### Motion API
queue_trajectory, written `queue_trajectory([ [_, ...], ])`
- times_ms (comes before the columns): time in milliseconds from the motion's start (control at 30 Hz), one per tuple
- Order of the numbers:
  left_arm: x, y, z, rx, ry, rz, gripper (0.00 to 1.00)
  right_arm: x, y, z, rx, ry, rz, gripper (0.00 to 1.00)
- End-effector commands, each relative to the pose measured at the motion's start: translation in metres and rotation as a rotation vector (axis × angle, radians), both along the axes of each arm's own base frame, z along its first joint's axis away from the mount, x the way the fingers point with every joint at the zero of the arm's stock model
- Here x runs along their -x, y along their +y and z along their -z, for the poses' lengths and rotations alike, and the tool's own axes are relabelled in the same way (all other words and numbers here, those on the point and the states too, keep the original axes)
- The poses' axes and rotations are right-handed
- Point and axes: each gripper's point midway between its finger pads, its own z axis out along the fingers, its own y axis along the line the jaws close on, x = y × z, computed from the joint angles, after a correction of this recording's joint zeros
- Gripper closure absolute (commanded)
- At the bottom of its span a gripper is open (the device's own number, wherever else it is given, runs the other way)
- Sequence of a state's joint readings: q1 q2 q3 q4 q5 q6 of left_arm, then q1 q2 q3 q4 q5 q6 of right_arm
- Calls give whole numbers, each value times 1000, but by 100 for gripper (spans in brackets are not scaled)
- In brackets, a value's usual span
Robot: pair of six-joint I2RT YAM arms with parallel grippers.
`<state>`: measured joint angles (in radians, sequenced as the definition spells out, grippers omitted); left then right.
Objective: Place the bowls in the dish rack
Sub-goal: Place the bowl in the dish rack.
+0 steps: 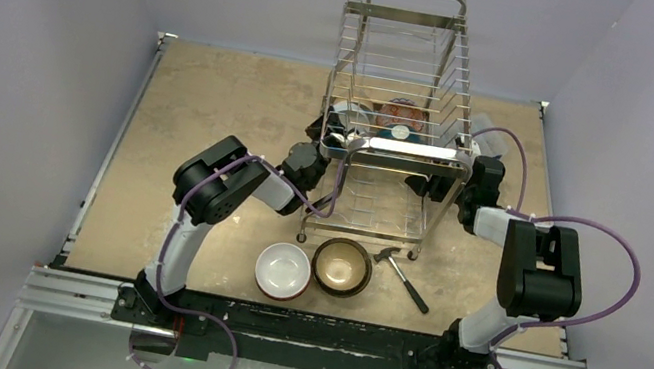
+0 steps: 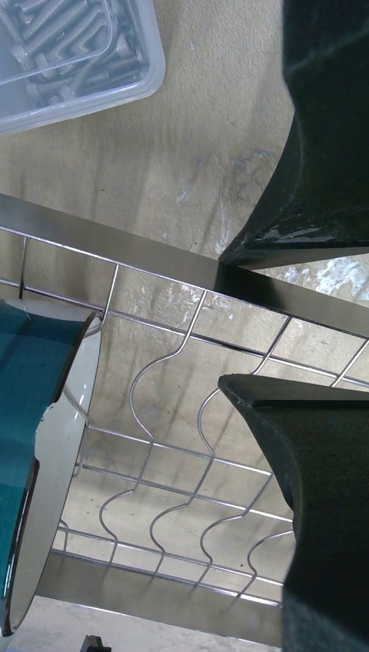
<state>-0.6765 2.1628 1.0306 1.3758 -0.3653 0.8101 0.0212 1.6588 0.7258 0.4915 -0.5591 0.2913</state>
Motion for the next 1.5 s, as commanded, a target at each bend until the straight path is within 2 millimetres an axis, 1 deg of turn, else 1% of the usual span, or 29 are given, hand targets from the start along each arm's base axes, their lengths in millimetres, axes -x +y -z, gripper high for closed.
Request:
queue_trajectory([
  [0,1,-16,-13,-73,-64,35,100,-5,24,-30,-55,-101,-116,46],
  [100,3,-18,-16,-83,-72,42,100,-4,24,-30,-57,-97,-116,46],
  [333,5,-23,-8,-123,-65,47,100,-4,23,-30,-55,-99,-116,46],
  [500,5,-32,-3,-185,-51,60,100,-5,24,-30,-55,-101,-117,46],
  [600,3,-32,0,-211,-42,53,100,-4,24,-30,-55,-99,-116,46],
  [700,0,-35,6,-276,-29,51,100,-5,23,-29,-55,-97,-115,46],
  [833,-1,-34,8,-301,-26,33,100,-4,23,-29,-56,-96,-115,46],
  [1067,-1,-33,18,-369,-14,30,100,-5,23,-30,-56,-100,-115,46],
  [1167,0,-37,29,-445,3,57,100,-4,24,-31,-56,-99,-118,46],
  [1367,7,-36,35,-475,17,76,100,-5,24,-33,-55,-103,-118,45],
  [1467,16,-37,38,-499,21,94,100,-6,24,-33,-55,-103,-120,45],
])
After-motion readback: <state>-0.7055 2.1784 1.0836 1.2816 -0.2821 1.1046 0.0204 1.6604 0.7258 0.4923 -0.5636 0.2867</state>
